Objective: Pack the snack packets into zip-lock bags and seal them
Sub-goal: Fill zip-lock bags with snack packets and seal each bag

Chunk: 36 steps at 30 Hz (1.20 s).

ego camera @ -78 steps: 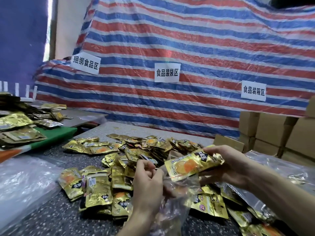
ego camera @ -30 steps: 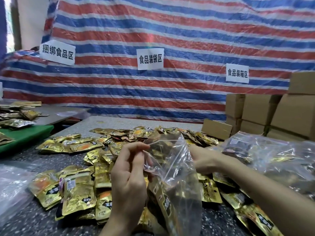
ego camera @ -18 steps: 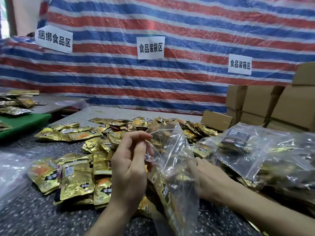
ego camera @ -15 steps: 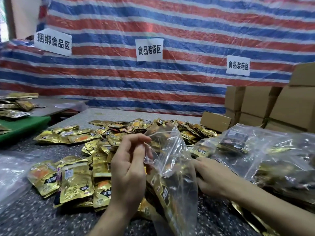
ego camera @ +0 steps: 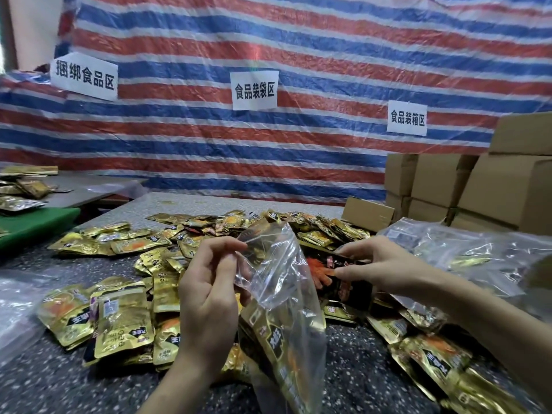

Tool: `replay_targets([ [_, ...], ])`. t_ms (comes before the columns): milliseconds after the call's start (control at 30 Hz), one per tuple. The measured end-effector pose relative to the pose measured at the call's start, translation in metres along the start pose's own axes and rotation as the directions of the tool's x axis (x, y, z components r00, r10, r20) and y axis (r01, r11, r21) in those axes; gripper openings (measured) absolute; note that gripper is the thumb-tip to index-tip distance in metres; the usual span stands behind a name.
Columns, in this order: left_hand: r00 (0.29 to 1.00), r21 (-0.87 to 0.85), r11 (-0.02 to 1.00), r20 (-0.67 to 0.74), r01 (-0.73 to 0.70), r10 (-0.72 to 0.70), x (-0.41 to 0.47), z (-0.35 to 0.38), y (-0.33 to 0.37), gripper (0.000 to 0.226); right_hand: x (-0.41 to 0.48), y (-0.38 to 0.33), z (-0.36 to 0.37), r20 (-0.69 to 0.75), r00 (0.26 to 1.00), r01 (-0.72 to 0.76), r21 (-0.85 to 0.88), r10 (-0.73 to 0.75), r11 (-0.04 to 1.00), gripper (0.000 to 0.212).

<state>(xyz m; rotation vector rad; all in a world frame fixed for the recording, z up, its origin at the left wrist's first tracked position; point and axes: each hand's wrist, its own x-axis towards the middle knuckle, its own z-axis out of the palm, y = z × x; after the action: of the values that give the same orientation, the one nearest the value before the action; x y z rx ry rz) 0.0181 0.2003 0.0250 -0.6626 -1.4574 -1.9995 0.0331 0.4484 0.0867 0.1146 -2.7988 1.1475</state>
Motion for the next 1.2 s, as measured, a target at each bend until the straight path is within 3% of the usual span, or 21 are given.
replay_targets([
  [67, 1.000, 0.002, 1.000, -0.002, 0.002, -0.002, 0.000, 0.000, 0.000, 0.028, 0.002, 0.002, 0.001, -0.021, 0.997, -0.067, 0.048, 0.068, 0.997, 0.025],
  [200, 1.000, -0.004, 1.000, -0.011, 0.005, -0.006, 0.000, 0.000, 0.000, 0.026, 0.004, 0.005, 0.011, -0.043, 0.991, -0.115, 0.173, 0.125, 0.978, 0.018],
  [300, 1.000, 0.001, 1.000, -0.012, 0.001, -0.001, 0.001, 0.000, 0.000, 0.026, 0.005, 0.007, 0.019, -0.110, 0.986, -0.104, 0.183, 0.125, 0.978, 0.020],
  [367, 1.000, 0.000, 1.000, -0.008, 0.001, -0.001, 0.000, -0.001, -0.001, 0.026, 0.003, 0.006, 0.023, -0.124, 0.986, -0.084, 0.185, 0.108, 0.979, 0.034],
  [533, 1.000, 0.001, 1.000, -0.016, 0.006, -0.006, 0.000, -0.001, -0.001, 0.027, 0.005, 0.004, 0.035, -0.077, 0.995, -0.046, 0.233, 0.066, 0.971, 0.037],
  [667, 1.000, 0.009, 1.000, -0.018, 0.007, -0.007, 0.000, 0.000, -0.001, 0.028, 0.006, -0.004, 0.027, 0.074, 0.997, -0.013, 0.076, 0.007, 0.997, 0.045],
  [767, 1.000, 0.009, 1.000, -0.021, 0.009, -0.009, 0.000, 0.000, -0.001, 0.029, 0.004, -0.011, 0.022, 0.254, 0.967, 0.003, -0.127, 0.030, 0.992, 0.059],
  [833, 1.000, 0.021, 1.000, -0.017, 0.003, -0.003, 0.000, 0.000, -0.001, 0.029, 0.004, -0.016, 0.020, 0.295, 0.954, 0.006, -0.221, 0.061, 0.975, 0.067],
  [900, 1.000, 0.021, 1.000, -0.013, 0.002, -0.002, 0.000, 0.000, -0.002, 0.029, 0.005, -0.022, 0.017, 0.243, 0.969, 0.006, -0.243, 0.055, 0.970, 0.066],
  [1000, 1.000, 0.008, 1.000, -0.013, 0.007, -0.007, 0.000, 0.000, -0.002, 0.030, 0.008, -0.024, 0.018, 0.025, 0.998, 0.054, -0.248, -0.050, 0.967, 0.056],
  [1200, 1.000, -0.015, 1.000, -0.008, -0.020, 0.020, 0.000, 0.001, -0.002, 0.018, 0.006, -0.006, 0.048, -0.274, 0.959, 0.093, 0.081, -0.068, 0.992, 0.057],
])
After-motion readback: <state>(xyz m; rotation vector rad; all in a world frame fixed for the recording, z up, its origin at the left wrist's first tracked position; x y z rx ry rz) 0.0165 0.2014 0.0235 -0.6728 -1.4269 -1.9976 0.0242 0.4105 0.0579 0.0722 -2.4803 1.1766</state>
